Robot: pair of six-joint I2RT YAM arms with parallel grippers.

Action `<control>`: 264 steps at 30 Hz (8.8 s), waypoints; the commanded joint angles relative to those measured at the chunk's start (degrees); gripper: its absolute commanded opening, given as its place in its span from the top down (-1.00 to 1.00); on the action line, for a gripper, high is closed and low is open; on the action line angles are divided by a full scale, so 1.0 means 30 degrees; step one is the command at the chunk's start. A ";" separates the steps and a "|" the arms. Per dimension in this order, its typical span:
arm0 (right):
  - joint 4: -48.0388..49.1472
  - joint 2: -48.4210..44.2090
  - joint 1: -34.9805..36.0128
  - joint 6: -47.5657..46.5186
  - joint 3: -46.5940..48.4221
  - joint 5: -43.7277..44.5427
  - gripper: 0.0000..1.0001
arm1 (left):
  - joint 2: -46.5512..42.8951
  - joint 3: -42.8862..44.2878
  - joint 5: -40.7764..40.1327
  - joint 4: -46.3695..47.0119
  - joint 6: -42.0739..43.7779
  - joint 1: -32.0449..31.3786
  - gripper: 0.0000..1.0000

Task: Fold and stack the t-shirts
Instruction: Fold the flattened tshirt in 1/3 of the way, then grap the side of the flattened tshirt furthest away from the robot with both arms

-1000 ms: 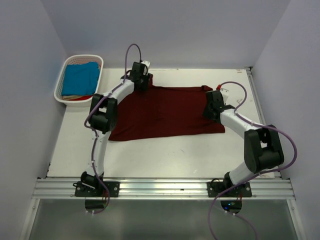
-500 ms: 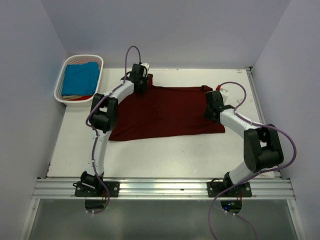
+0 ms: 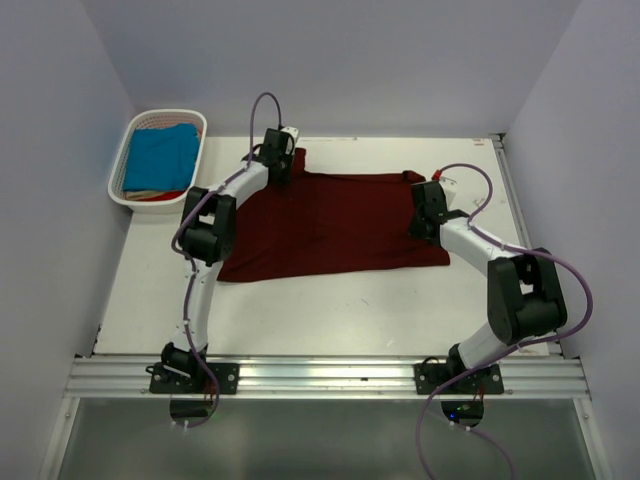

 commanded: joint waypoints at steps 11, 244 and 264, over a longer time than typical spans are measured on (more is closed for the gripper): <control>-0.0227 -0.0027 0.0022 0.0177 0.1787 0.1183 0.82 | -0.3314 -0.0178 -0.1884 0.0051 -0.0074 0.0170 0.91; -0.1226 1.6411 -0.2644 -0.8406 2.2888 -0.7048 0.37 | -0.7742 -0.6331 -0.3028 -0.2146 -0.2418 0.0229 1.00; -0.1865 1.6229 -0.2615 -0.9051 2.4696 -0.5701 -0.03 | -0.7507 -0.6302 -0.2910 -0.2117 -0.2447 0.0257 1.00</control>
